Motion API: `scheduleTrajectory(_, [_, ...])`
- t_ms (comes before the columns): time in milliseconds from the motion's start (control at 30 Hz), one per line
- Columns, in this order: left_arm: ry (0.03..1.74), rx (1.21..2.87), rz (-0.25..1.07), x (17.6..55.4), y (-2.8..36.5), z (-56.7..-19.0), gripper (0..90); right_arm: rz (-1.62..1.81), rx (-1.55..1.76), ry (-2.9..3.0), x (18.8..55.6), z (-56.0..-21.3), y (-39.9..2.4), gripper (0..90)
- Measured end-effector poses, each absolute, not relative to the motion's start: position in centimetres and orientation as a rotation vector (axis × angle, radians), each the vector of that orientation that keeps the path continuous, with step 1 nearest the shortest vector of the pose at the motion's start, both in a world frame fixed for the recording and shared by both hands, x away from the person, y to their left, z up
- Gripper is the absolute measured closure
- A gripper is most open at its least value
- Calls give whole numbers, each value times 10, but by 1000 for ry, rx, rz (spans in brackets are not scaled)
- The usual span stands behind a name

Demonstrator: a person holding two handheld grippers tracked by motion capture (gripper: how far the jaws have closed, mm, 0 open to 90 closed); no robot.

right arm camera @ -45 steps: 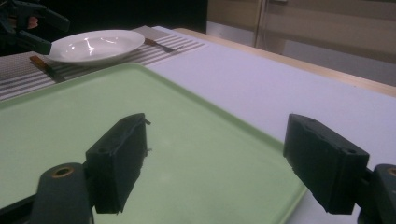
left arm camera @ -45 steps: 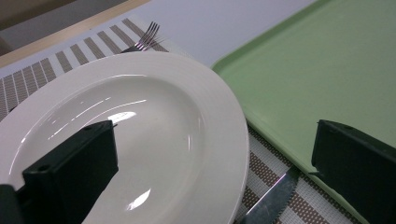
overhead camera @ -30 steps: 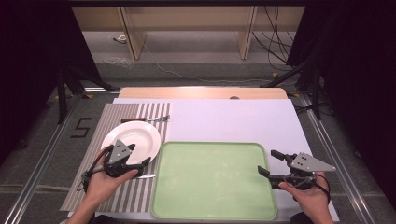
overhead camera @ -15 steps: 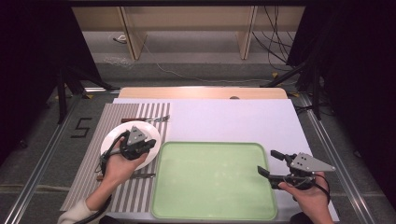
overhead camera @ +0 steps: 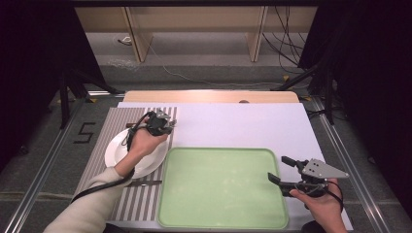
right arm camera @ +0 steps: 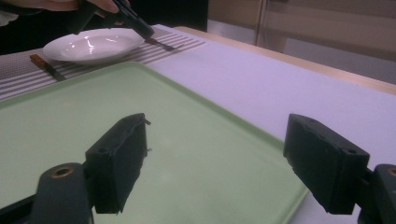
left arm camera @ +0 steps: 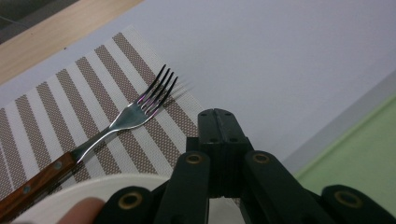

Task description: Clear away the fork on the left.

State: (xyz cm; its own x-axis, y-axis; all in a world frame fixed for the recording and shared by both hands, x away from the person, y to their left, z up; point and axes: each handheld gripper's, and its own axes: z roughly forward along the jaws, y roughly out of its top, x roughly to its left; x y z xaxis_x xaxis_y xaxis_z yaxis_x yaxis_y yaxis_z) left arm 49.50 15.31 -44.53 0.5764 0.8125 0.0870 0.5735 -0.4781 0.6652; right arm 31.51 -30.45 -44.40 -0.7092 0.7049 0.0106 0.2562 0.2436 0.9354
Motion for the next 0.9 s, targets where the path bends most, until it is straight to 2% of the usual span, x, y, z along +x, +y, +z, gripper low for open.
scheduleTrajectory(133, [1106, 2291, 516, 518, 143, -453, 896, 1467, 880, 2106, 315, -444, -304, 225])
scheduleTrajectory(300, [1130, 2311, 508, 529, 139, -458, 896, 1467, 877, 2107, 316, -444, -305, 225])
scheduleTrajectory(900, [1209, 2343, 517, 550, 135, -470, 896, 1466, 881, 2112, 316, -445, -304, 225])
